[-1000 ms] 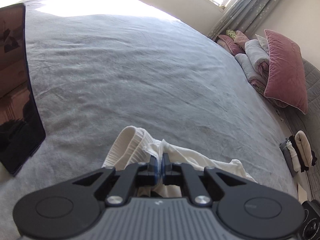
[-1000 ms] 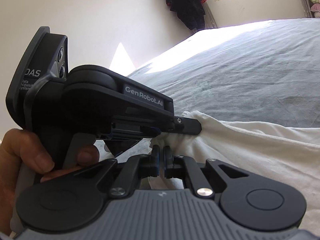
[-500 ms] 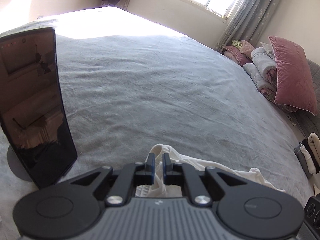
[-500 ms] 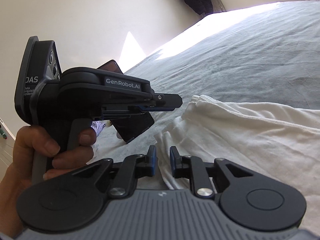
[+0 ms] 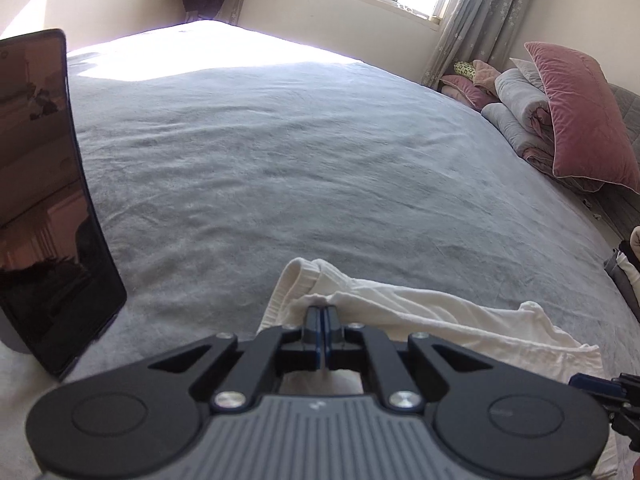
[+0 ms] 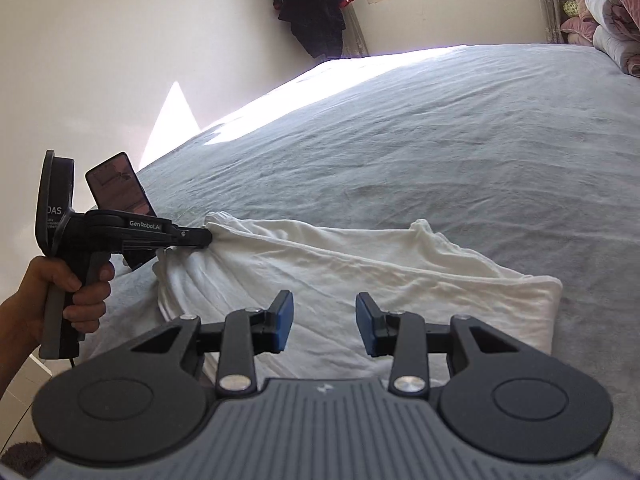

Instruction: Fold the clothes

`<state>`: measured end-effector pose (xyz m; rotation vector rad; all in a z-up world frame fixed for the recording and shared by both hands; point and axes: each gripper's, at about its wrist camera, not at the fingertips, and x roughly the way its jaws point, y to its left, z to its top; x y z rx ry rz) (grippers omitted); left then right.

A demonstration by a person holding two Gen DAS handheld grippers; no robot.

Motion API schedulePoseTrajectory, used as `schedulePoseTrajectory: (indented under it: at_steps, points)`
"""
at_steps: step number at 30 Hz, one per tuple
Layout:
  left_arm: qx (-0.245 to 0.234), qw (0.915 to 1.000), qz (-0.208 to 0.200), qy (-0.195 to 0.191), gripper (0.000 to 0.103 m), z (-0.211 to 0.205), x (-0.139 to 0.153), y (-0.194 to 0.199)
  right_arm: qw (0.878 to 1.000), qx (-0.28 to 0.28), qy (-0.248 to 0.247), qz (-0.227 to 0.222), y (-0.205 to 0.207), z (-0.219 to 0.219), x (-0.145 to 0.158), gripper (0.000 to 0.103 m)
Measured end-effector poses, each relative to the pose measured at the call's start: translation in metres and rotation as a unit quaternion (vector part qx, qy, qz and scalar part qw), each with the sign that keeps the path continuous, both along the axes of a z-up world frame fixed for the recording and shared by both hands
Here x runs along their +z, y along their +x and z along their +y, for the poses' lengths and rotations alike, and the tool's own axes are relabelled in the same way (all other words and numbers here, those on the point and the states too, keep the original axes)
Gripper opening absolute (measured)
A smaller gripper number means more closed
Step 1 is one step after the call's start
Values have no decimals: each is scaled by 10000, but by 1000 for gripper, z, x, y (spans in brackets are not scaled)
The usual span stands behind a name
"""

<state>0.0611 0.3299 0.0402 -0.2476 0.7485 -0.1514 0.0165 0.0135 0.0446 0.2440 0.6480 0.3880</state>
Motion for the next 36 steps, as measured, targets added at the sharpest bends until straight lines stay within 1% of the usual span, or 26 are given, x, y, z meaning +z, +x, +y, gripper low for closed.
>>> schedulePoseTrajectory:
  at_steps: [1,4,7,8,9,11,12,13,14,16,19,20,21,23,26,28,29,31,32,34,35,36]
  points:
    - [-14,10000,-43,21,5,-4,5,-4,9999,-105,-75,6,-4,-12,-1,39]
    - [-199,9995,-210,105,7,-22,19,-18,9993,-371,-20,41,-21,-44,0,39]
    - [-423,9983,-373,165,16,-41,32,-32,9983,-515,171,225,-37,-65,-3,39]
    - [-617,9972,-408,145,20,-52,33,-37,9976,-528,263,351,-41,-70,-5,39]
    - [-835,9955,-438,119,21,-63,35,-43,9968,-538,355,481,-46,-74,-8,39]
    - [-1421,9887,-446,156,22,-92,35,-55,9939,-546,613,733,-52,-80,-12,39]
    - [-1633,9853,-453,207,25,-104,34,-60,9920,-549,742,858,-55,-83,-14,39]
    - [-1894,9803,-476,300,26,-119,33,-68,9898,-552,871,983,-59,-85,-16,39]
    - [-2178,9739,-502,402,30,-135,31,-77,9872,-555,1000,1108,-62,-88,-18,39]
    - [-2621,9620,-542,536,34,-158,27,-90,9822,-556,1282,1257,-64,-91,-22,38]
    - [-3362,9369,-640,718,40,-187,19,-115,9733,-530,1651,1501,-62,-93,-29,31]
    - [-3525,9303,-663,763,43,-193,17,-121,9705,-491,1752,1581,-60,-92,-31,26]
    - [-3663,9245,-682,804,45,-198,16,-127,9676,-451,1852,1659,-58,-92,-34,19]
    - [-3936,9122,-721,885,47,-208,13,-139,9617,-420,2009,1819,-54,-92,-38,10]
    - [-4165,8995,-842,1022,50,-222,13,-155,9492,-418,2452,1927,-51,-101,-34,8]
    - [-4252,8925,-947,1173,53,-233,11,-163,9459,-362,2579,1936,-49,-104,-29,8]
    - [-4215,8912,-1019,1328,53,-239,10,-166,9442,-333,2640,1941,-47,-105,-26,8]
    - [-4085,8897,-1160,1675,53,-250,5,-171,9452,-248,2618,1933,-44,-106,-21,8]
    - [-4002,8905,-1163,1825,52,-255,2,-171,9467,-227,2576,1921,-44,-106,-19,8]
    - [-3842,8921,-1110,2104,51,-264,-6,-170,9537,-321,2325,1882,-43,-108,-18,11]
    - [-3792,8931,-1110,2151,51,-265,-8,-170,9570,-371,2196,1861,-43,-109,-18,16]
    - [-3748,8943,-1123,2171,51,-265,-10,-171,9608,-448,2042,1823,-43,-112,-18,16]
